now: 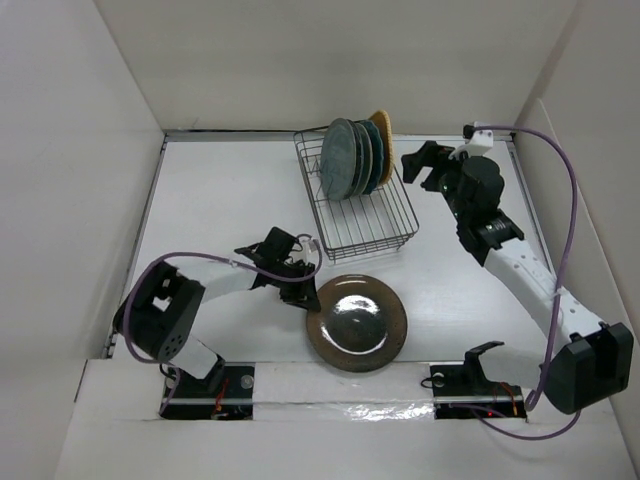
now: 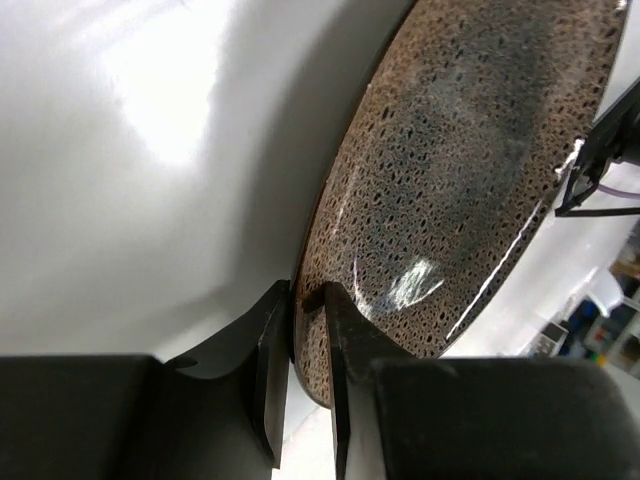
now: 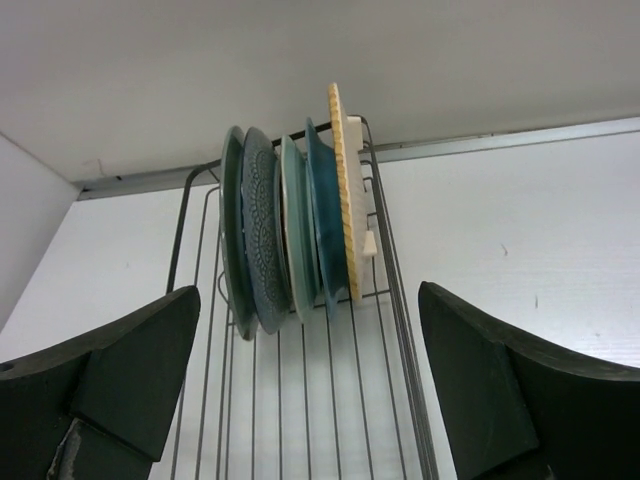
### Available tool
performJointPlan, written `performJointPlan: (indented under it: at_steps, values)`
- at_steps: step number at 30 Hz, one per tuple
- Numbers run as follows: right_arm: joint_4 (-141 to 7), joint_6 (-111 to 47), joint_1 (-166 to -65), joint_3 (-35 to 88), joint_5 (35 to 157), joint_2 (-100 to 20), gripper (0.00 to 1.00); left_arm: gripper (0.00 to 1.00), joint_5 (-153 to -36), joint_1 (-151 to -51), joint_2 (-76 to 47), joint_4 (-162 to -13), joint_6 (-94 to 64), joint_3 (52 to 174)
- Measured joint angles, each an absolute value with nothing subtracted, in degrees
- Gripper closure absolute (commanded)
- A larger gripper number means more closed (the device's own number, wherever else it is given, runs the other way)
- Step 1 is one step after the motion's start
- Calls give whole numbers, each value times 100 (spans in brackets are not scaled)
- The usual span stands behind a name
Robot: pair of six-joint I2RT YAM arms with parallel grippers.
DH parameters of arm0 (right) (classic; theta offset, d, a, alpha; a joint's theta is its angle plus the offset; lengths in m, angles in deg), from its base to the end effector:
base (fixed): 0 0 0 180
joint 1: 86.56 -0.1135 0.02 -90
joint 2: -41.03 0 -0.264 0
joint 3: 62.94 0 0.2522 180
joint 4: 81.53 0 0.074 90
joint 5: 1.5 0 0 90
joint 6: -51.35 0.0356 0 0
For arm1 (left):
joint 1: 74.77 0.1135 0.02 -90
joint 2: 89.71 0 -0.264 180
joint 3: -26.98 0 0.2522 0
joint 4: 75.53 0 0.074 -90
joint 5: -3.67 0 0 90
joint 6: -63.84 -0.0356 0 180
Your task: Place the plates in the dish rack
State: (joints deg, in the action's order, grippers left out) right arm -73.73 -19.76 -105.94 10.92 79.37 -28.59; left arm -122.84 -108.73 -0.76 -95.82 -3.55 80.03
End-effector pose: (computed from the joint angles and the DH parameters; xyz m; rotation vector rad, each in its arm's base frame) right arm 0.2740 0.0904 0.3728 0.1161 1.6417 0.3817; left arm 0.2175 -0.1721 0.1443 0.5332 2.6444 -1.1662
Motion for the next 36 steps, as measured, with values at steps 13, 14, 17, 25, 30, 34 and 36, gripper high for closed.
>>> performJointPlan:
  at_steps: [13, 14, 17, 25, 30, 34, 36]
  values:
    - [-7204, -1519, -10576, 252, 8372, -1539, 100, 100, -10975, -10571, -2964, -10937, -316, 8103]
    - [-7147, -1501, -10576, 211, 8490, -1450, 100, 100, -10863, -10549, -3121, -11070, -325, 8162]
    - [-7123, -1490, -10620, 51, 9056, -1235, 81, 100, -10629, -10543, -3506, -11551, -399, 8402]
    - [-7405, -1379, -11153, -1299, 10621, -894, 8, 100, -10516, -10501, -3886, -12226, -513, 9342]
    - [-7532, -1326, -11261, -1964, 11194, -789, 6, 100, -10730, -10475, -3936, -12355, -508, 10092]
    - [-7779, -1292, -11483, -2097, 11533, -702, 4, 100, -10927, -10475, -3932, -12364, -511, 10575]
    - [-7958, -1292, -11521, -2106, 11598, -693, 4, 100, -11027, -10475, -3930, -12362, -506, 10735]
